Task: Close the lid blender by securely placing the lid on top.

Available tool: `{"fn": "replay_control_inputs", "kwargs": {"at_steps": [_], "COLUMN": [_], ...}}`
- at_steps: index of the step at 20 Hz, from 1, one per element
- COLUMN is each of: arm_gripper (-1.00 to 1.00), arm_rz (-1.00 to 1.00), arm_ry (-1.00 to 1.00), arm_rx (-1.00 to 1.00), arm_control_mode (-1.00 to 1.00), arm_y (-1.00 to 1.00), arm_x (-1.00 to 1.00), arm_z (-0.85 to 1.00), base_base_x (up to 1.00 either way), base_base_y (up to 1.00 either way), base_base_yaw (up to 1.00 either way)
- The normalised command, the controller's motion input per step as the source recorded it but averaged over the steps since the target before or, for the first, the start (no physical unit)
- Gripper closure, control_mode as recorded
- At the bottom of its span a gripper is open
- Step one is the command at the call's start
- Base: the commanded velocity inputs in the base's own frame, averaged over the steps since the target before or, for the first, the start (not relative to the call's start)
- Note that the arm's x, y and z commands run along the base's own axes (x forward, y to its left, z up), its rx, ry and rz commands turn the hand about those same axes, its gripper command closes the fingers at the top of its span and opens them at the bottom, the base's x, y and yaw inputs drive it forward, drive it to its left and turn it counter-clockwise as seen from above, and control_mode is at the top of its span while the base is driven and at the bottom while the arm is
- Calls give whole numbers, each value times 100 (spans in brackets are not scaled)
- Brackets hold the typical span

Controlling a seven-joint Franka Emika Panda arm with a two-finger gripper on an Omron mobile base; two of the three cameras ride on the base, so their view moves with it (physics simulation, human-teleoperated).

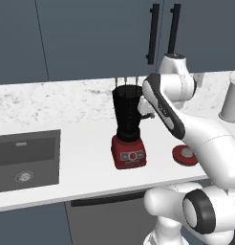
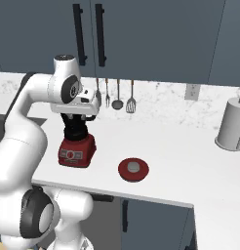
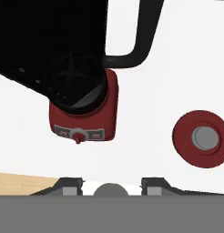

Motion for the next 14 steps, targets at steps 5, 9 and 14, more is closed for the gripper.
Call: {"fn": "replay_control_inputs", "kwargs": {"at_steps": [5, 9, 14], "arm_gripper": [-100, -100, -100], "arm_rz": [0, 0, -1], "arm_ry": [-1, 0, 0], "arm_rx": [0, 0, 0], "arm_control_mode": [-100, -100, -100], "arm_y": [-12, -22, -45], "arm_x": [-8, -12, -25], "arm_z": [0, -9, -42], "base_base_x": [0, 0, 0], "base_base_y": [0, 0, 0], "base_base_yaw": [0, 0, 0]}}
